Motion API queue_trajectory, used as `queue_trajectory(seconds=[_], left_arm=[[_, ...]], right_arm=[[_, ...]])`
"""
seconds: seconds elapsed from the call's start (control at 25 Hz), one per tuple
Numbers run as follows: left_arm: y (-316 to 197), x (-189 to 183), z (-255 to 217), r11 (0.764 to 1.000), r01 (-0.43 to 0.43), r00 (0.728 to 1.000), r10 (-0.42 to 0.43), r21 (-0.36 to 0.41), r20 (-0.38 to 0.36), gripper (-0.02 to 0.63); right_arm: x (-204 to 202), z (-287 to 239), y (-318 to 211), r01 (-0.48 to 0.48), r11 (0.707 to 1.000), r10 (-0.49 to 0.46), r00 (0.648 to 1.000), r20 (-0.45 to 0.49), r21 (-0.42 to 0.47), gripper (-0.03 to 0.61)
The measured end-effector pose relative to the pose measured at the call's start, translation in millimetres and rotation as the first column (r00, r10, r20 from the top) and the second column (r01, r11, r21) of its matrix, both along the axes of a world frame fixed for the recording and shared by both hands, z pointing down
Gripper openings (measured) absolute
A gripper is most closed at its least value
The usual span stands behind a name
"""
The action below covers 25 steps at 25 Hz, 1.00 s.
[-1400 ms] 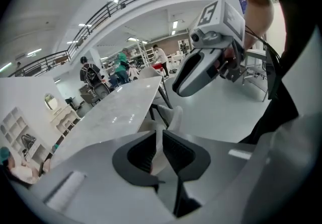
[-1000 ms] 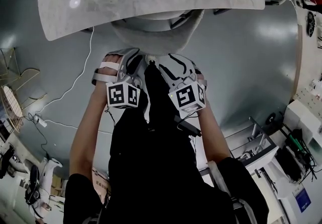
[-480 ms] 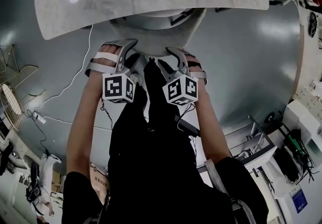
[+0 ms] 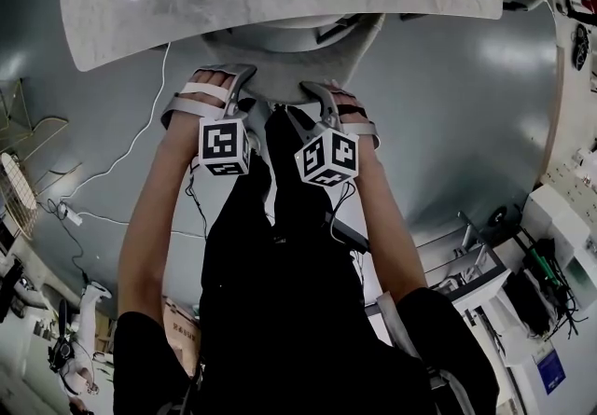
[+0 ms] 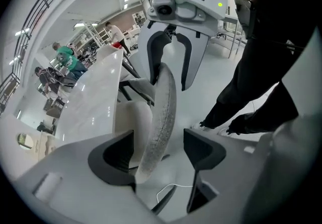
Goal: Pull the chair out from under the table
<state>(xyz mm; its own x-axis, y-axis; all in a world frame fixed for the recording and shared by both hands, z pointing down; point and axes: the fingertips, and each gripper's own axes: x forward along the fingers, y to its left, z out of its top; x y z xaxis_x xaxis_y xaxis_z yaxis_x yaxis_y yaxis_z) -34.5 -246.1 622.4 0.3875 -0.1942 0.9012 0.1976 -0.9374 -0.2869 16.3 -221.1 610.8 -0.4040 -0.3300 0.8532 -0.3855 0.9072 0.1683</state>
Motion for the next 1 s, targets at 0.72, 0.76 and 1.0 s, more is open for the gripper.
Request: queue_trajectory(seconds=[0.72,0.76,1.0], left_arm=[[-19.3,12.9,52.8,0.999,0.013,0.999,-0.012,-0.03,0.031,0.328],[-20.4,12.8,54.8,0.999,0.014,0.999,-0.013,-0.028,0.035,0.327],[-23.1,10.8,60.6,1.0,0.018,0.998,-0.017,-0.021,0.053,0.325]], right_arm=[[0.5,30.1,-16.0,0.123,0.992,-0.118,0.984,-0.135,0.034,0.232],[-0.1,33.1,-15.7,0.129,0.991,-0.124,0.983,-0.137,0.029,0.232],[1.0,46.5,-17.8,0.162,0.987,-0.156,0.973,-0.17,0.02,0.232]])
